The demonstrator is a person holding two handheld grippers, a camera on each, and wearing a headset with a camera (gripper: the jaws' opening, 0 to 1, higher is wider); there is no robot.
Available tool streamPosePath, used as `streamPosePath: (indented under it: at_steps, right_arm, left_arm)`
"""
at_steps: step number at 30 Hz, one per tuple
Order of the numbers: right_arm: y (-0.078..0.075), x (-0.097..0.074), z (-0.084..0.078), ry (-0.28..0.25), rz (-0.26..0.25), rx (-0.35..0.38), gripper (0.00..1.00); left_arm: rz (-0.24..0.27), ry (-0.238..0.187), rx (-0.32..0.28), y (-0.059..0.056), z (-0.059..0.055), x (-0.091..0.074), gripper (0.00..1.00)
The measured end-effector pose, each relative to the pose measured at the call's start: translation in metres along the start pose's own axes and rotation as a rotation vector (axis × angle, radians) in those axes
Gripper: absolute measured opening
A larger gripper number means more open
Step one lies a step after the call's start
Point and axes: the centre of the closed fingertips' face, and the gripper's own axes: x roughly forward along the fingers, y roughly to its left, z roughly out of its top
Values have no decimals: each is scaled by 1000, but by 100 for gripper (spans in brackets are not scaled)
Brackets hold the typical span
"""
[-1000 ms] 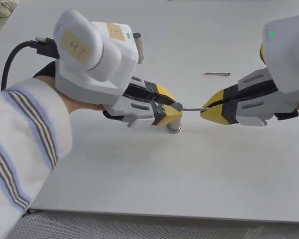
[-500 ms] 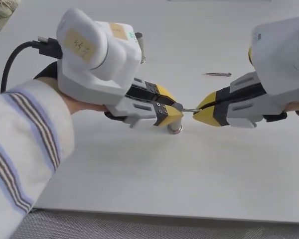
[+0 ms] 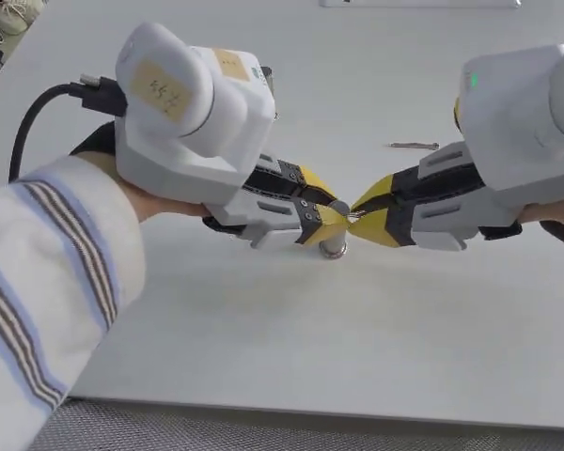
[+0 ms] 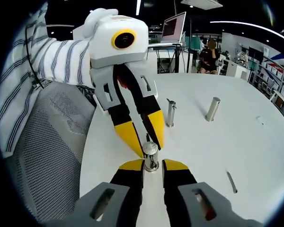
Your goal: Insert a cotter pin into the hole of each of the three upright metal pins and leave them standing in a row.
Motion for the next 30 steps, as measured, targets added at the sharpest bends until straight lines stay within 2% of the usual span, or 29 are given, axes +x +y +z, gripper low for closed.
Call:
streamPosePath:
  at_steps: [2,5,15,30]
  right_arm:
    - [0,-1,0,4,0,-1,15]
    - [-2,-5,-4,15,-7,-5,13]
    - [-1,-14,-2,-10,5,-1,0]
    - [0,-9,2,-16,-2,-3,0]
  left_arm:
    - [2,0,2,0,0,0,9]
    - [5,-1,-1,1,0,1,9]
    - [14,-1,-4,2,1,2,9]
    - [21,-6,-30,4,1,3,10]
